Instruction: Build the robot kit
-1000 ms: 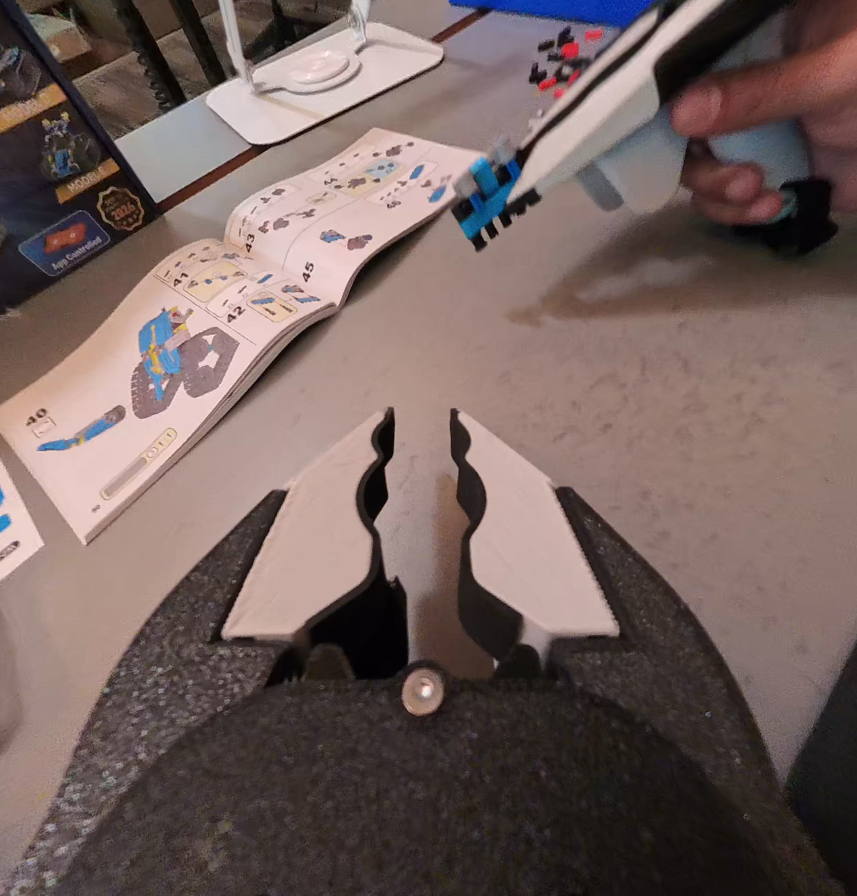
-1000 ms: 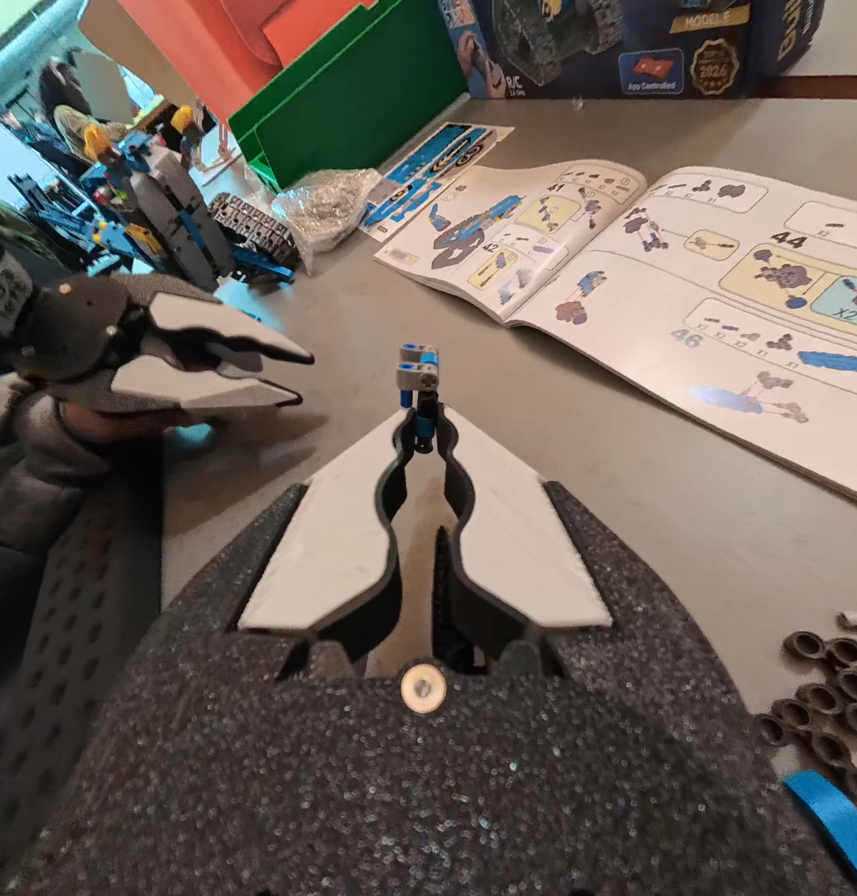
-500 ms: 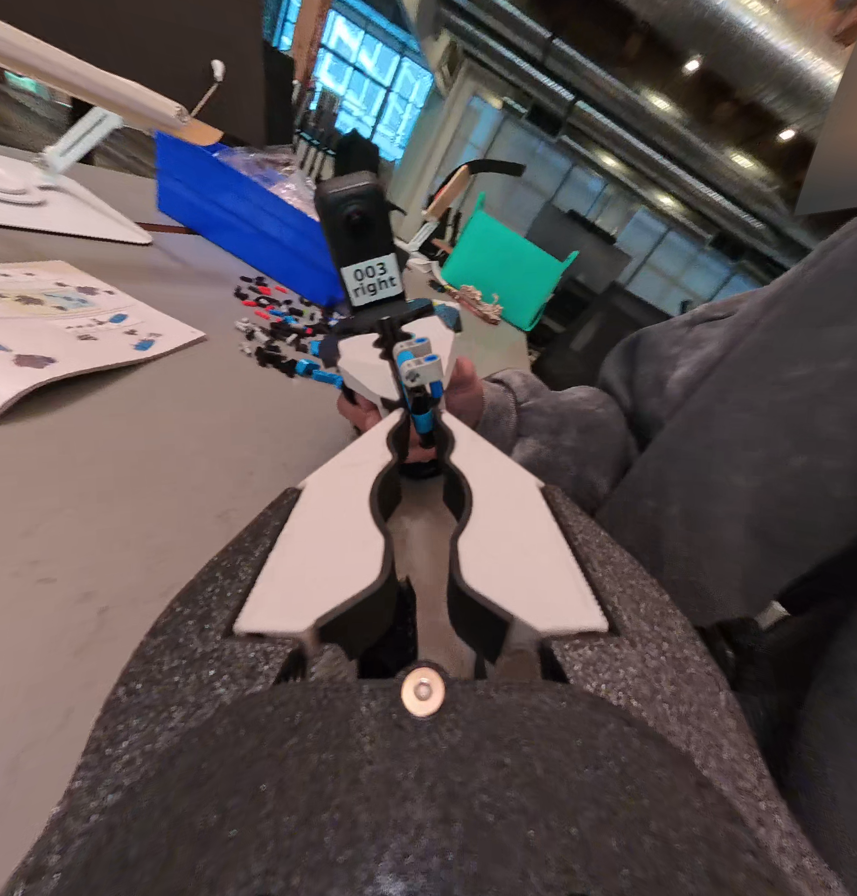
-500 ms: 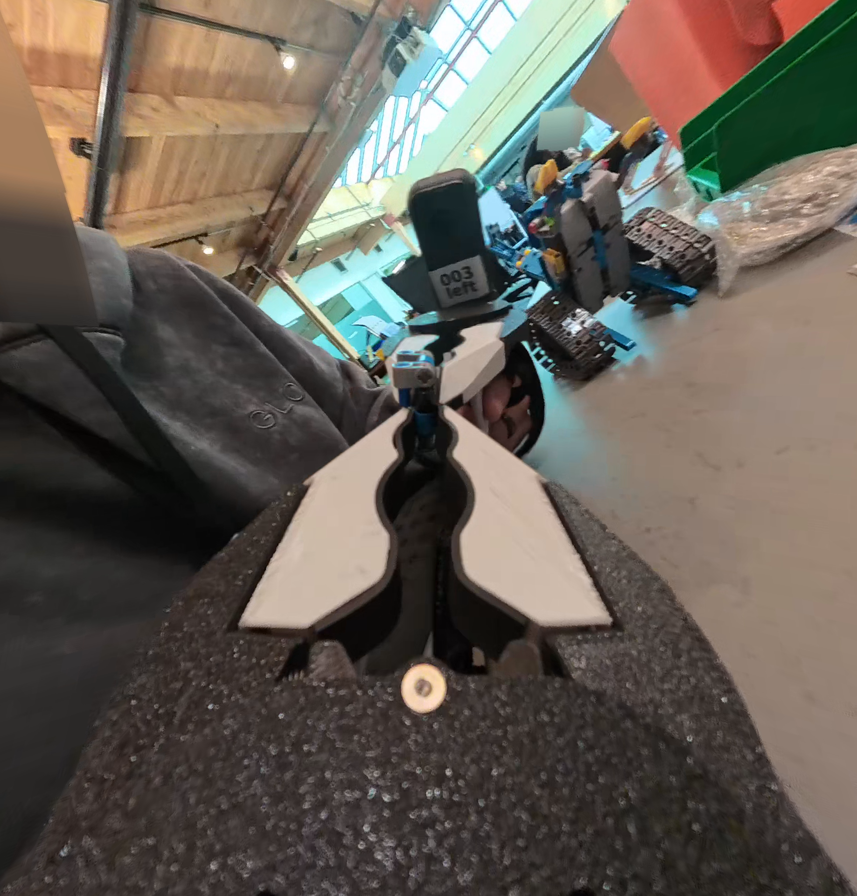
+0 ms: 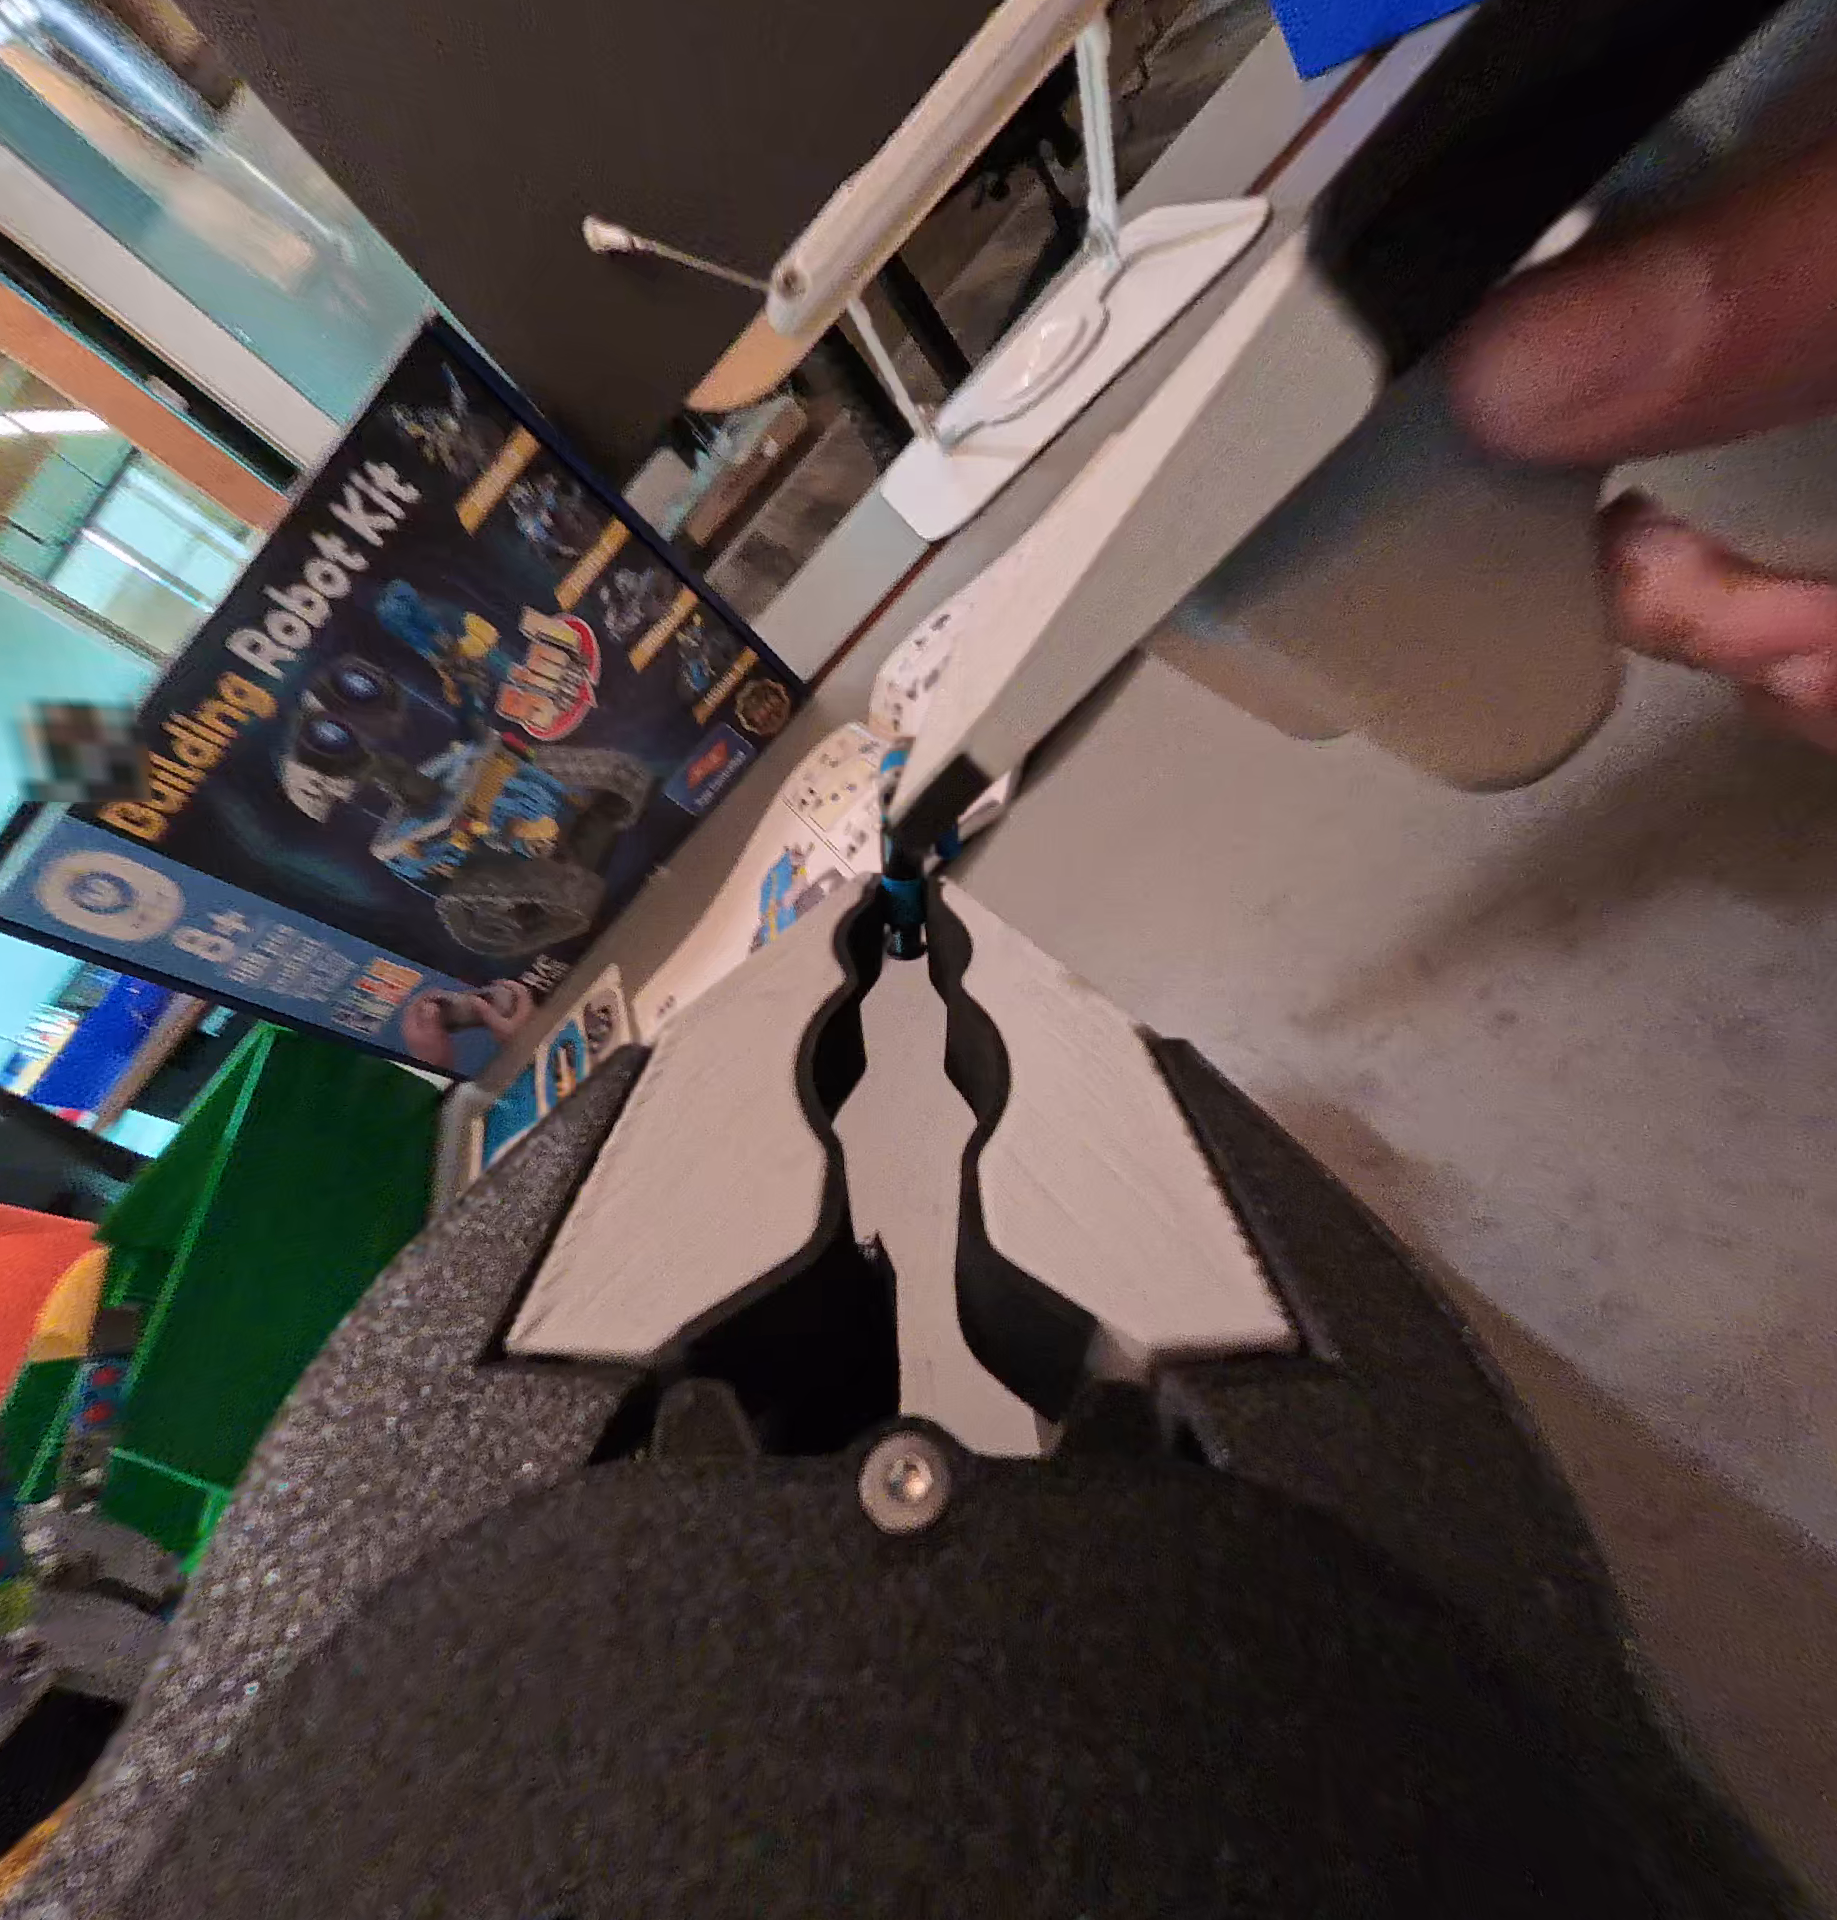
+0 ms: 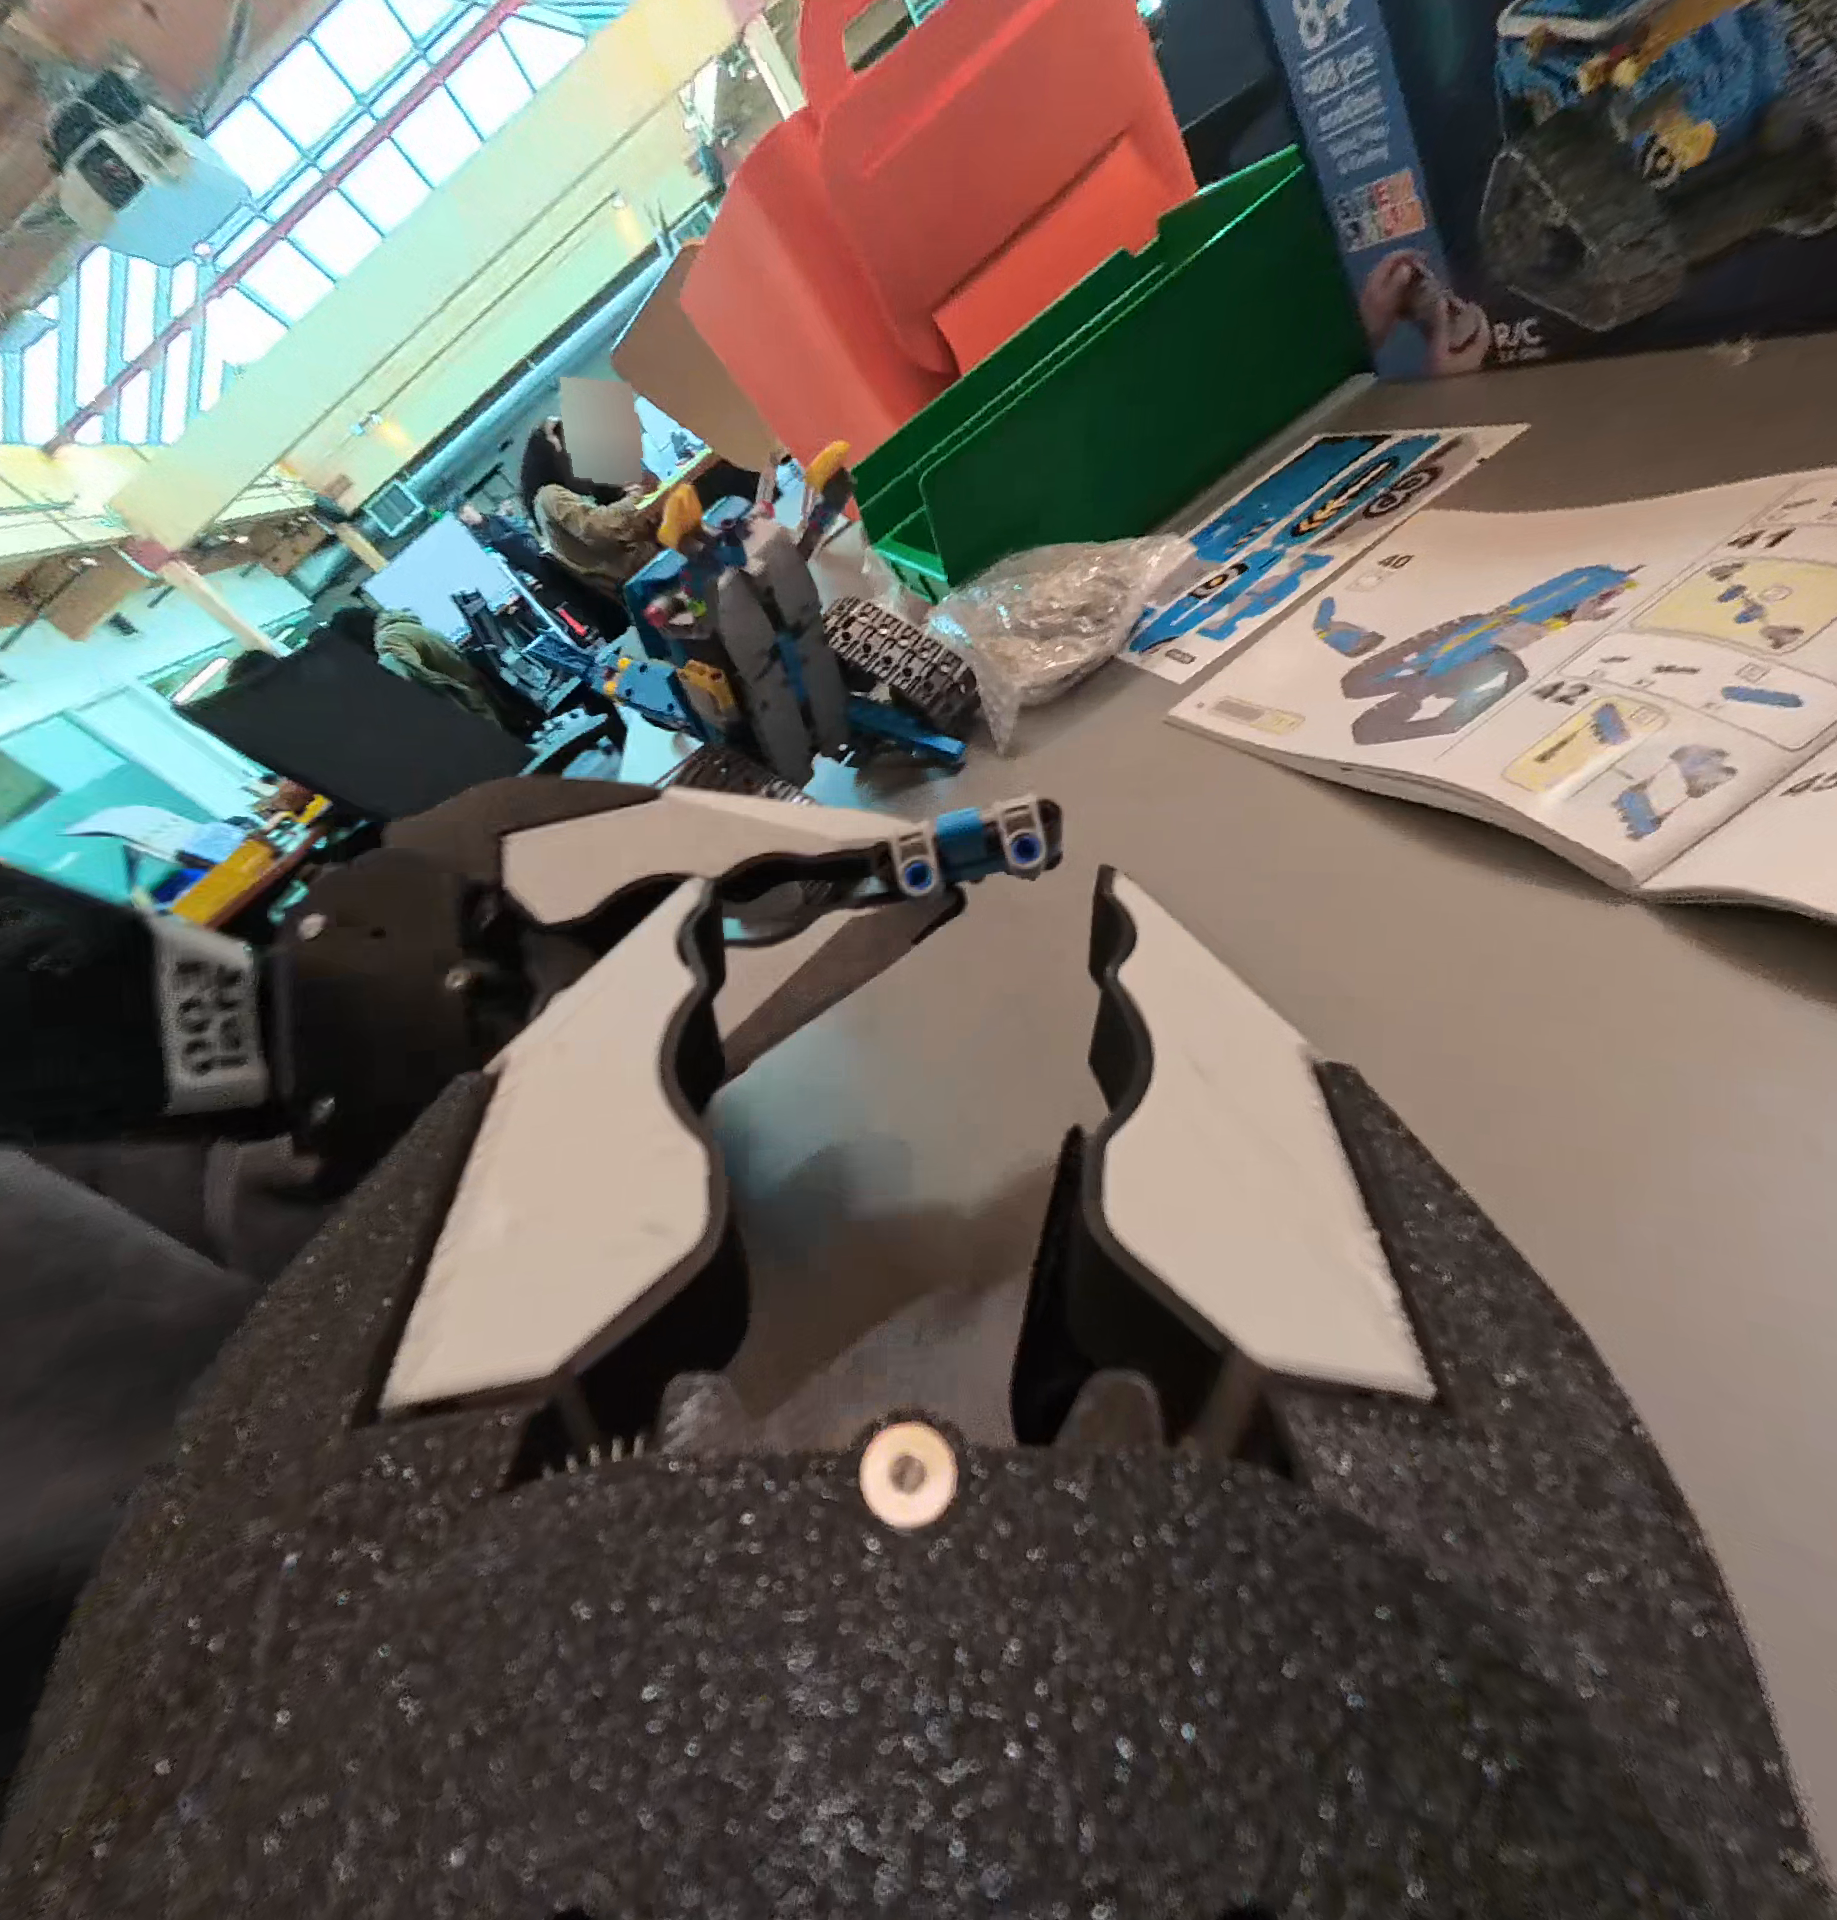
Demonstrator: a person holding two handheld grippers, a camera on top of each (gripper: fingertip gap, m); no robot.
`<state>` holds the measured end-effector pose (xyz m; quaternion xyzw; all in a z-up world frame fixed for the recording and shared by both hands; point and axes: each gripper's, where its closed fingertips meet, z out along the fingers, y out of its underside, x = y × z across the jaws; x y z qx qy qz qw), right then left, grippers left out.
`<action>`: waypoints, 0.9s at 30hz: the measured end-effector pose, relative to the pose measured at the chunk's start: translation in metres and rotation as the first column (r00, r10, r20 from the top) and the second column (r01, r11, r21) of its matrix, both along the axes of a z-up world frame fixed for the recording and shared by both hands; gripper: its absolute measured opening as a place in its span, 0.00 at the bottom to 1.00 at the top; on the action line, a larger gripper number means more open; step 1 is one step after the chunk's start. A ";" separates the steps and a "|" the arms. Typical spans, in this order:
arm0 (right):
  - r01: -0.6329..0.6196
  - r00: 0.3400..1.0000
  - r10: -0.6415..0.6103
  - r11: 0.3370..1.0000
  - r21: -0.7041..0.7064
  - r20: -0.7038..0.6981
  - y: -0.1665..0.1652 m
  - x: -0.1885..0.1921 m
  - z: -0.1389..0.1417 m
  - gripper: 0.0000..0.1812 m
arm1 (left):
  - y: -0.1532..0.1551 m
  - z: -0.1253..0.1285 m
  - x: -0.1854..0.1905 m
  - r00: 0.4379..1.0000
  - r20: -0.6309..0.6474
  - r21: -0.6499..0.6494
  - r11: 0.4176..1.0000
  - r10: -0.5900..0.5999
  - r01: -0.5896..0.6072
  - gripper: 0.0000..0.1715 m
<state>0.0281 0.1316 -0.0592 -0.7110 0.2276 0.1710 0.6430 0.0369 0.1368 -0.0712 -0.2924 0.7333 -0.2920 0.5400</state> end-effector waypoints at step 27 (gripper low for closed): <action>0.056 0.981 0.037 0.890 -0.453 0.192 -0.084 0.064 -0.070 0.21 | -0.030 -0.026 -0.014 0.881 -0.245 -0.575 0.793 -0.404 0.204 0.13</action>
